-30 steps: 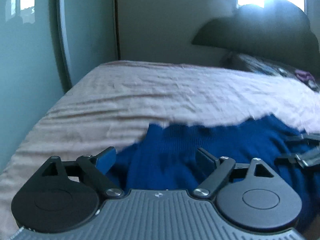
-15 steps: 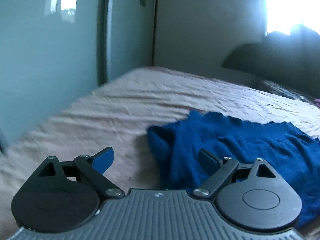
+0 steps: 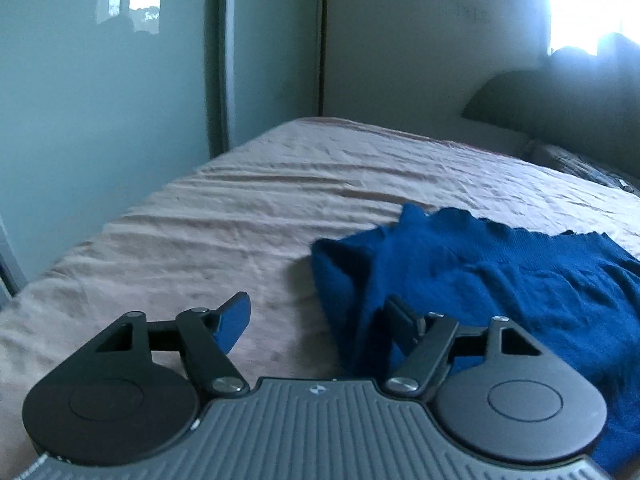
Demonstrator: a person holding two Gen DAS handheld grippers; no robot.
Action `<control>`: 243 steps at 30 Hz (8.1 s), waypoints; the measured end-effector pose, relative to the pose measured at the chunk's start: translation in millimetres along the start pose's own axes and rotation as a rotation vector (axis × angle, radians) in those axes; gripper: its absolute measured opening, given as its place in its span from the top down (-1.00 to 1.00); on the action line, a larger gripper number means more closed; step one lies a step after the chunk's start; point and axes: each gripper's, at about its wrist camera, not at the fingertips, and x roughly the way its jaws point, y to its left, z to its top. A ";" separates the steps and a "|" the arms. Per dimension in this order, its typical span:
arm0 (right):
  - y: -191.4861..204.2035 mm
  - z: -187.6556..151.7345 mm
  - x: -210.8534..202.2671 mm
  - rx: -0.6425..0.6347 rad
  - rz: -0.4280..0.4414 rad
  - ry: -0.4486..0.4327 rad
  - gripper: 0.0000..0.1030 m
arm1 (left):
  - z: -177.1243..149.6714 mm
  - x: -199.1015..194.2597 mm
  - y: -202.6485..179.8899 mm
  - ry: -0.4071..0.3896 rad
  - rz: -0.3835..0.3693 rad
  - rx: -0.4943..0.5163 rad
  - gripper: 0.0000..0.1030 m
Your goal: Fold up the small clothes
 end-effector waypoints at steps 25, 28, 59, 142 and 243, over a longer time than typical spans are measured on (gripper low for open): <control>103.2 -7.5 -68.6 -0.129 0.217 0.104 -0.93 | -26.3 -52.7 -20.0 0.129 -0.086 0.087 -0.94; 112.9 -0.2 -81.0 -0.128 0.233 0.065 -0.93 | -28.3 -52.1 -18.0 0.142 -0.079 0.072 -0.94; 241.5 -14.4 -76.4 -0.399 0.317 0.013 -0.93 | 14.6 3.0 46.2 0.263 -0.257 -0.279 -0.97; -39.6 -74.9 -82.7 0.592 0.331 0.049 0.35 | 41.5 11.9 -348.7 0.085 -0.444 0.451 -0.64; 107.0 -61.3 -139.1 0.300 0.004 0.190 -1.00 | -86.2 -118.6 -142.0 0.177 -0.192 0.240 -0.97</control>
